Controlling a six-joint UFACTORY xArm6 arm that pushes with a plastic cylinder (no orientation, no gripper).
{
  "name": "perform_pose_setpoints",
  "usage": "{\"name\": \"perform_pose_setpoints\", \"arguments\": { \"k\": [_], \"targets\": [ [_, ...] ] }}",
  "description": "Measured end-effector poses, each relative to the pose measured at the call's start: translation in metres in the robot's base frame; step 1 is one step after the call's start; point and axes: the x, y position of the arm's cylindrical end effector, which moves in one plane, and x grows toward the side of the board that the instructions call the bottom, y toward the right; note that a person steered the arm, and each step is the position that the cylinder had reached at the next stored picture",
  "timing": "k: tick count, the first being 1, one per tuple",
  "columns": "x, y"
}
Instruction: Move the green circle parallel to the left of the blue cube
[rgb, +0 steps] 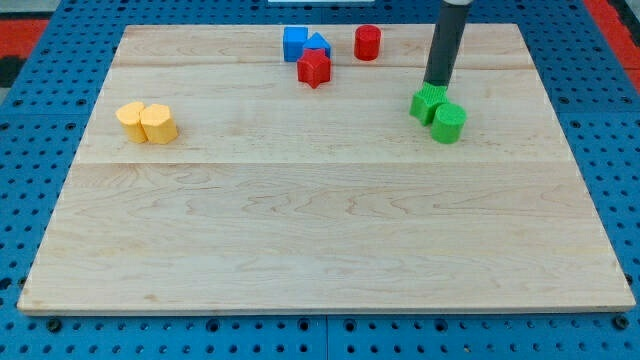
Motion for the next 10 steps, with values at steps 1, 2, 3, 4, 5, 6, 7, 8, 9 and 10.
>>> {"name": "perform_pose_setpoints", "arguments": {
  "k": [1, 2, 3, 4, 5, 6, 7, 8, 9, 10],
  "targets": [
    [0.004, 0.015],
    [0.014, 0.048],
    [0.026, 0.05],
    [0.027, 0.051],
    [0.044, 0.079],
    [0.07, 0.091],
    [0.072, 0.088],
    [0.072, 0.087],
    [0.072, 0.087],
    [0.075, 0.079]
  ]
}}
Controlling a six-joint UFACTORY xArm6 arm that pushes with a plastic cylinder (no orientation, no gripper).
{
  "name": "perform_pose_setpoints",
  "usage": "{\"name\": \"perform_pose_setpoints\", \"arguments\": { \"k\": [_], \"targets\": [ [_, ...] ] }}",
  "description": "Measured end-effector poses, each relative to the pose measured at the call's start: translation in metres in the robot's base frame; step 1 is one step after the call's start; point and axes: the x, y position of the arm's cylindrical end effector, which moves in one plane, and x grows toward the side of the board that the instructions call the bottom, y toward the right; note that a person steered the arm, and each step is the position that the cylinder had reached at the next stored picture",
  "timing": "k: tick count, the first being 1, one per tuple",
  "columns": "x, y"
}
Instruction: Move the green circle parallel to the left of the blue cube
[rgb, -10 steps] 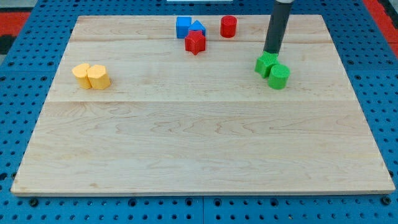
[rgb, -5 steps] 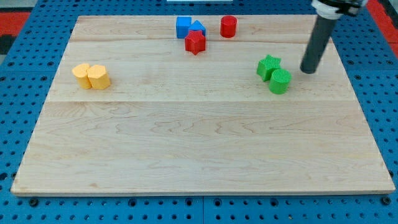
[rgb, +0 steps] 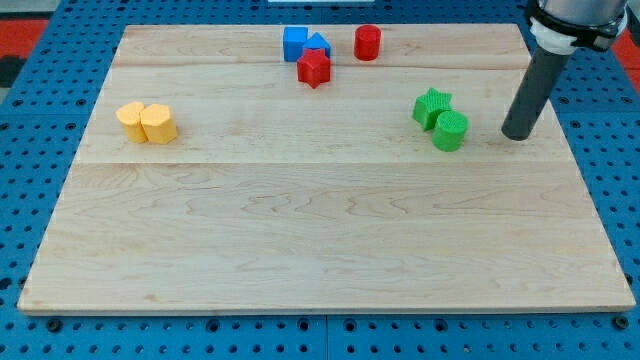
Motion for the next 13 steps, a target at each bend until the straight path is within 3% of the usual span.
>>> {"name": "perform_pose_setpoints", "arguments": {
  "k": [5, 7, 8, 10, 12, 13],
  "targets": [
    [0.003, -0.191],
    [-0.035, -0.325],
    [-0.051, -0.364],
    [-0.057, -0.318],
    [-0.062, -0.309],
    [-0.094, -0.309]
  ]
}}
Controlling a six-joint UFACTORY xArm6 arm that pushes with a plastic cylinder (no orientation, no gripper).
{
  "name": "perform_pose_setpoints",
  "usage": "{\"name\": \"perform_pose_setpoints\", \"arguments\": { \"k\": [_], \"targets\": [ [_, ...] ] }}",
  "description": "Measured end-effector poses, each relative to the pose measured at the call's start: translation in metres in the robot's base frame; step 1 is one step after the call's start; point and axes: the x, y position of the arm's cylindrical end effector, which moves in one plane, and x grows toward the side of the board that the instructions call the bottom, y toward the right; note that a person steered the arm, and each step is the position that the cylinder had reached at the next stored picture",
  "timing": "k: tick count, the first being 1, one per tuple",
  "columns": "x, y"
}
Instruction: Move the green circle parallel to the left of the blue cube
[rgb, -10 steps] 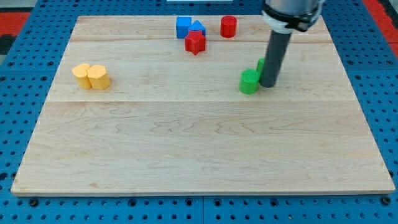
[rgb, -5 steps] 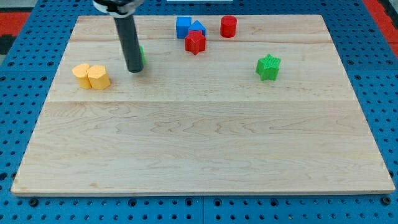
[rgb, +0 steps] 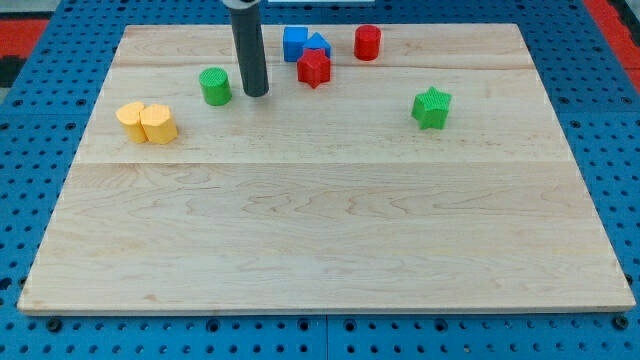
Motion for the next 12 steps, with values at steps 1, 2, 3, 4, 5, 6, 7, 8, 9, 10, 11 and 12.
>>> {"name": "perform_pose_setpoints", "arguments": {
  "k": [1, 2, 3, 4, 5, 6, 7, 8, 9, 10, 11, 12],
  "targets": [
    [-0.008, -0.007],
    [0.042, -0.004],
    [0.042, -0.064],
    [0.027, -0.085],
    [0.041, -0.03],
    [0.01, -0.013],
    [-0.026, -0.039],
    [-0.02, -0.032],
    [-0.03, 0.002],
    [-0.047, -0.028],
    [-0.047, -0.096],
    [-0.039, -0.062]
  ]
}}
